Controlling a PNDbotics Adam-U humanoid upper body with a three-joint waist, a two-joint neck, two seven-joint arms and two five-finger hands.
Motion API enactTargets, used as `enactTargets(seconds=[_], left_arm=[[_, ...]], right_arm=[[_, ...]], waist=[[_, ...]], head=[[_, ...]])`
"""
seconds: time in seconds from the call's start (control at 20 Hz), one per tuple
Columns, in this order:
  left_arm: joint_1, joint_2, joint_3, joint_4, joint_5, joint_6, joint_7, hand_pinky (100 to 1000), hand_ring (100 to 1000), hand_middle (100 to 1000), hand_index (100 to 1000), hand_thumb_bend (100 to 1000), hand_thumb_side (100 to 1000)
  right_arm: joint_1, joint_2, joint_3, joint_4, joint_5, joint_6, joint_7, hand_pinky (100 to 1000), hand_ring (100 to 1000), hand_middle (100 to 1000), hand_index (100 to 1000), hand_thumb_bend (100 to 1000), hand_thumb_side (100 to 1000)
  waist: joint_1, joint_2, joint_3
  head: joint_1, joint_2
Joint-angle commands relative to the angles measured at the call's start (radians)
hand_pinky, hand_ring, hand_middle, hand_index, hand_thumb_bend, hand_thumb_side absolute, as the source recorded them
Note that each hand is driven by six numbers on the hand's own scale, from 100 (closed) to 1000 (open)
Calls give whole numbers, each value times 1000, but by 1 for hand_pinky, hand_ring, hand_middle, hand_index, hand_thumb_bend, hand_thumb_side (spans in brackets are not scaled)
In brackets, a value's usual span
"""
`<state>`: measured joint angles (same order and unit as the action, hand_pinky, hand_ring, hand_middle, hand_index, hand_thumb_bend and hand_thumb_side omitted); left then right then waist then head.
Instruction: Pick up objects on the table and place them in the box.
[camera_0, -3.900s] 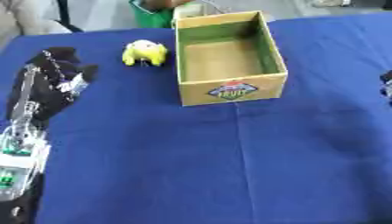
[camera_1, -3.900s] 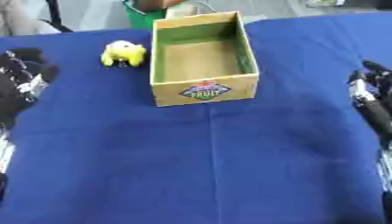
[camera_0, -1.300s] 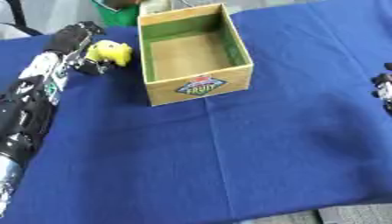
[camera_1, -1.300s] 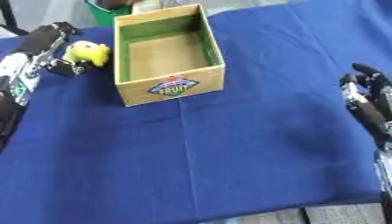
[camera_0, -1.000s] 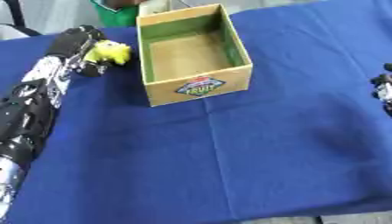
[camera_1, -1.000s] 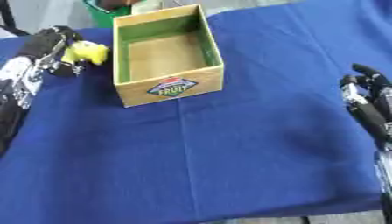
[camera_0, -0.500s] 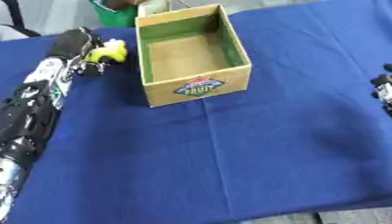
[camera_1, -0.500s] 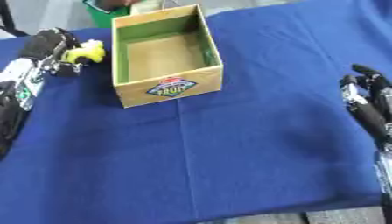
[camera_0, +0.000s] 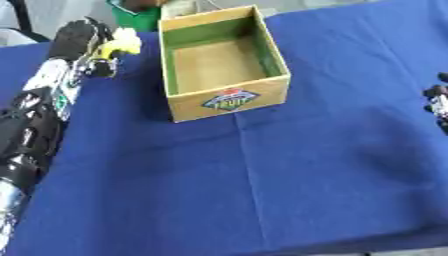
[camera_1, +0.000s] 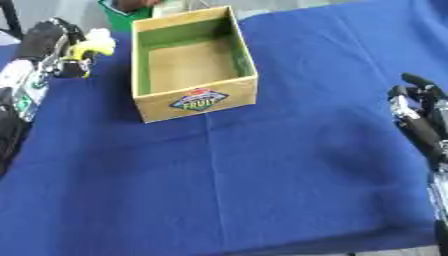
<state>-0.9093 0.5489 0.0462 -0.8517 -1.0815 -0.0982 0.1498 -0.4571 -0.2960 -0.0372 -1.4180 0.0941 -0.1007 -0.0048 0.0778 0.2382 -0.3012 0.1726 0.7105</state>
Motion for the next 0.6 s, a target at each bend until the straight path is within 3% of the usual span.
enactTargets(seconds=[0.05, 0.35, 0.6], left_arm=[[-33, 43, -18, -89, 42, -27, -19, 467, 312, 318, 452, 171, 100], [-68, -7, -88, -217, 74, -94, -83, 476, 322, 325, 459, 170, 100], [-91, -78, -152, -240, 46, -149, -134, 492, 345, 349, 480, 159, 100]], right_arm=[[-11, -17, -7, -16, 2, -2, -1, 746, 895, 647, 888, 100, 545], [-10, -12, -4, -18, 3, -2, 3, 745, 895, 647, 888, 100, 545], [-10, -6, 1, -20, 4, -3, 9, 745, 895, 647, 889, 100, 547]], waist=[[-4, -25, 2], [-5, -31, -1], [-2, -36, -10]], head=[[-3, -9], [1, -8], [6, -10]])
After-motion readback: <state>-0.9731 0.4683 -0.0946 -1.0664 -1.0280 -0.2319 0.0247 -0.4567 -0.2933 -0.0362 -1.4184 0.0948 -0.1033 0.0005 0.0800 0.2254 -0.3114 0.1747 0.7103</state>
